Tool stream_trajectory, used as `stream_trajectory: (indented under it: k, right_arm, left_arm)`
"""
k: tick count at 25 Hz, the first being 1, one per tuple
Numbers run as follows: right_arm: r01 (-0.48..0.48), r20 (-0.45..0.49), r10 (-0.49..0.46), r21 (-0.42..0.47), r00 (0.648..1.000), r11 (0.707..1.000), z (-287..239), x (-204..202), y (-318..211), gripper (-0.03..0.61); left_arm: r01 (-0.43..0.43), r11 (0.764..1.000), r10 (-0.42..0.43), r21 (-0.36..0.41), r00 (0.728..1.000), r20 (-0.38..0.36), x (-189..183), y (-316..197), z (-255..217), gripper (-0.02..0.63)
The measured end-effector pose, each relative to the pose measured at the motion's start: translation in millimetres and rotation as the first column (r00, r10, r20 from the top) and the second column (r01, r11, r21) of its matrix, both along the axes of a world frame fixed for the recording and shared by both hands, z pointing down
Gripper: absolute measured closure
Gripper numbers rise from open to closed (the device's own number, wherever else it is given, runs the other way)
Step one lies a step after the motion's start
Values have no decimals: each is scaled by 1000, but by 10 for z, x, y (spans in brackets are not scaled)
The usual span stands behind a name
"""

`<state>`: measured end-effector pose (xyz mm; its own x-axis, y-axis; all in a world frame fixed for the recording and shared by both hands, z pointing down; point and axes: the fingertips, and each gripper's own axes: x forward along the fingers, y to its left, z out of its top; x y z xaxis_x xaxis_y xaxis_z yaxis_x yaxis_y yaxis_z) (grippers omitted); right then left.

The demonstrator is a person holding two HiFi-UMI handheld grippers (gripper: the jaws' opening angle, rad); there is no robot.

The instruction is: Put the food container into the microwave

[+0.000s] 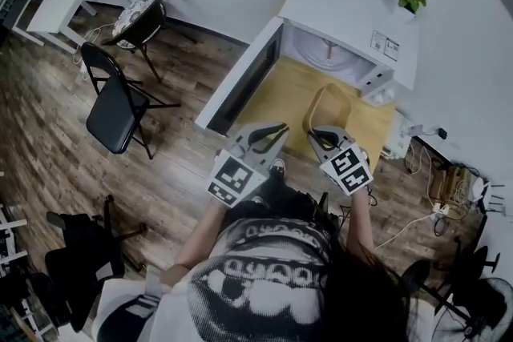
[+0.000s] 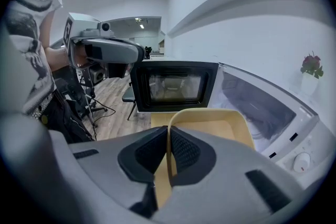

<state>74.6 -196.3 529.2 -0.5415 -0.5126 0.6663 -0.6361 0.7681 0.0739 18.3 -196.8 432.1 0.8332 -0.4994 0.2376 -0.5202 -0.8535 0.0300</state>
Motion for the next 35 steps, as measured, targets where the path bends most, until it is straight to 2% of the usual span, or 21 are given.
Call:
stream_trajectory:
  k: [9, 15, 19, 25, 31, 35]
  right_arm:
    - [47, -26, -48, -36, 999, 998, 202, 234, -682, 557]
    - [94, -83, -98, -43, 992, 995, 417, 344, -1030, 557]
    - [130, -142, -132, -26, 981, 991, 500, 425, -1249, 557]
    - [151, -179, -149, -2, 973, 989, 587, 486, -1495, 557]
    - [148, -225, -132, 58, 965, 987, 684, 468, -1692, 555]
    - [128, -224, -108, 73, 968, 989, 734, 472, -1845, 555]
  left_arm:
    - [-15, 1000, 15, 7, 999, 30, 316, -507, 32, 598]
    - [-11, 1000, 11, 6, 999, 45, 437, -660, 72, 598]
    - [-3, 1000, 3, 11, 998, 56, 511, -740, 109, 598]
    - [4, 1000, -5, 22, 998, 64, 612, -775, 132, 598]
    - [10, 999, -13, 34, 997, 74, 603, -771, 125, 598]
    - [19, 999, -21, 36, 997, 75, 587, -762, 119, 598]
